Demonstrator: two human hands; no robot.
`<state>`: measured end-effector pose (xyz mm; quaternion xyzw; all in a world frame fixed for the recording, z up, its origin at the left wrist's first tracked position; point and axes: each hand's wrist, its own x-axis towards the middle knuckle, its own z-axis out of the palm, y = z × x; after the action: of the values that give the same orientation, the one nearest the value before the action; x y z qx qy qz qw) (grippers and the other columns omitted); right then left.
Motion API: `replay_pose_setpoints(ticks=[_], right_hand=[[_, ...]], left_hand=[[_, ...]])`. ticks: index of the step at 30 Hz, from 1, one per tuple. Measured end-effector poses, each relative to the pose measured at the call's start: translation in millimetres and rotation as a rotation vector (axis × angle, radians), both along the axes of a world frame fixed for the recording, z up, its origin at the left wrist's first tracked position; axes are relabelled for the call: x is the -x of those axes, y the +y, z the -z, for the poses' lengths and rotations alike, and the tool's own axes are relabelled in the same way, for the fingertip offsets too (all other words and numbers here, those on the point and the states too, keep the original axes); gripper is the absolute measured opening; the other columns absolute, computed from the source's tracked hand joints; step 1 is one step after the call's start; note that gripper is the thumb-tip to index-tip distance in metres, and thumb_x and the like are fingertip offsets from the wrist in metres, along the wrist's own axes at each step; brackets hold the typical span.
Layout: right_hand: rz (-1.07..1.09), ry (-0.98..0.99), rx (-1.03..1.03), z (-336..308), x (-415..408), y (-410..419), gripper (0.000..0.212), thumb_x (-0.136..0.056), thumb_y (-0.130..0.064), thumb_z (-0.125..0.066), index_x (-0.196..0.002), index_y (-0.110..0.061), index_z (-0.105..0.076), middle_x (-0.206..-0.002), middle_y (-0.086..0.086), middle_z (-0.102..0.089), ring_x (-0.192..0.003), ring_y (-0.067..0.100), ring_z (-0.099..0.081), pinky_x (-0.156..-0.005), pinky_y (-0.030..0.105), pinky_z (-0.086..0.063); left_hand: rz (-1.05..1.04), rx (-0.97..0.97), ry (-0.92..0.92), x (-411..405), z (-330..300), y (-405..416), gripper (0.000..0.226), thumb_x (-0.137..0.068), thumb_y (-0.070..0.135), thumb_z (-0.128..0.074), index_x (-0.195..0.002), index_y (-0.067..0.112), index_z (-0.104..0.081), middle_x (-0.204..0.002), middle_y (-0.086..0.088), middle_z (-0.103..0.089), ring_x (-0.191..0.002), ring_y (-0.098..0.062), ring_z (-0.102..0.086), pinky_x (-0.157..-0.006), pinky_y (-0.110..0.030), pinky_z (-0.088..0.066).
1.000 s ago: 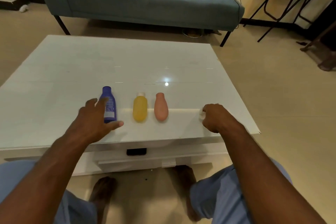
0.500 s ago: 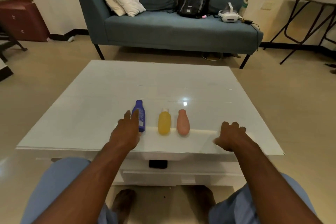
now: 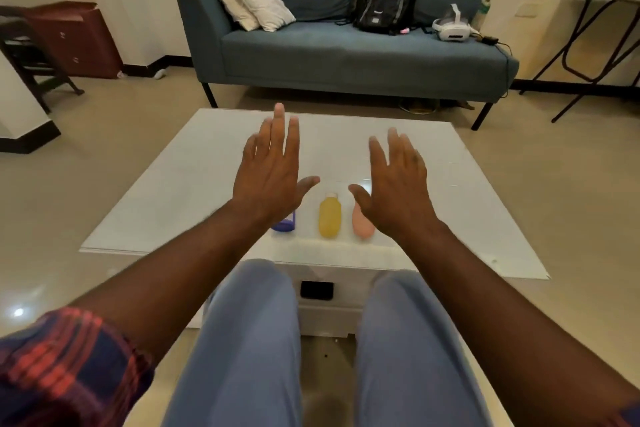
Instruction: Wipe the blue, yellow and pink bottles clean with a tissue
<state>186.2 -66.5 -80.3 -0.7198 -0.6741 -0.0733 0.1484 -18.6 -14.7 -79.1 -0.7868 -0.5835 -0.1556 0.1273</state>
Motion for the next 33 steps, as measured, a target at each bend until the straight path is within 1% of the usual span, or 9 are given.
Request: replay_pose_setpoints(ticks=[3,5,11,16,22,27,33], right_hand=[[-0.051,-0.075,-0.168,-7,8,8,0.087,-0.098,-0.065,-0.053,-0.166,-0.022,-0.021,-0.177,0.015,-0.006,-0.163,0.04,-0.01,-0.129,0.056,-0.01],[-0.062,-0.114,-0.21,-10,10,14,0.086,-0.098,-0.066,-0.053,-0.166,-0.022,-0.024,-0.176,0.016,-0.009,-0.162,0.041,-0.013,-0.128,0.058,-0.012],[0.012,-0.172,-0.207,-2,-3,17,0.09,-0.097,-0.072,-0.044,-0.168,-0.027,-0.009,-0.177,0.014,0.007,-0.163,0.04,-0.001,-0.128,0.06,-0.003],[0.027,-0.199,-0.21,-5,-17,11,0.091,-0.098,-0.073,-0.037,-0.167,-0.03,0.003,-0.176,0.012,0.016,-0.163,0.039,0.007,-0.129,0.062,-0.003],[0.015,-0.21,-0.232,-17,-20,7,0.09,-0.099,-0.072,-0.039,-0.167,-0.031,0.002,-0.176,0.012,0.015,-0.163,0.039,0.007,-0.129,0.061,-0.003],[0.018,-0.198,-0.216,-19,-19,2,0.088,-0.1,-0.072,-0.037,-0.168,-0.031,0.002,-0.176,0.012,0.017,-0.163,0.038,0.008,-0.129,0.06,-0.002],[0.018,-0.169,-0.179,-18,-22,-1,0.086,-0.1,-0.072,-0.035,-0.168,-0.032,0.0,-0.176,0.011,0.017,-0.164,0.037,0.006,-0.128,0.059,-0.002]], left_hand=[[0.041,-0.145,0.058,-3,-2,-3,0.106,-0.085,0.084,-0.023,-0.16,0.015,0.009,-0.168,-0.012,0.018,-0.156,-0.036,0.005,-0.124,-0.054,-0.004],[0.05,-0.186,0.103,-1,-1,-3,0.105,-0.087,0.083,-0.019,-0.16,0.012,0.01,-0.168,-0.012,0.017,-0.156,-0.036,0.008,-0.125,-0.055,-0.004],[0.027,-0.206,0.174,11,8,-1,0.106,-0.088,0.083,-0.02,-0.16,0.01,0.009,-0.168,-0.012,0.016,-0.156,-0.035,0.01,-0.124,-0.055,-0.002],[0.015,-0.22,0.168,10,8,-3,0.106,-0.088,0.083,-0.017,-0.16,0.009,0.009,-0.168,-0.013,0.015,-0.156,-0.035,0.009,-0.124,-0.055,-0.002],[0.049,-0.258,0.147,-5,-10,-13,0.106,-0.088,0.083,-0.014,-0.159,0.009,0.011,-0.168,-0.013,0.017,-0.156,-0.034,0.012,-0.124,-0.055,-0.003],[0.069,-0.239,0.167,-8,-24,-20,0.106,-0.089,0.083,-0.013,-0.159,0.008,0.01,-0.168,-0.013,0.018,-0.156,-0.033,0.013,-0.125,-0.054,-0.003],[0.071,-0.178,0.176,-8,-22,-21,0.106,-0.088,0.084,-0.012,-0.16,0.01,0.009,-0.168,-0.012,0.018,-0.156,-0.033,0.012,-0.125,-0.053,0.0]])
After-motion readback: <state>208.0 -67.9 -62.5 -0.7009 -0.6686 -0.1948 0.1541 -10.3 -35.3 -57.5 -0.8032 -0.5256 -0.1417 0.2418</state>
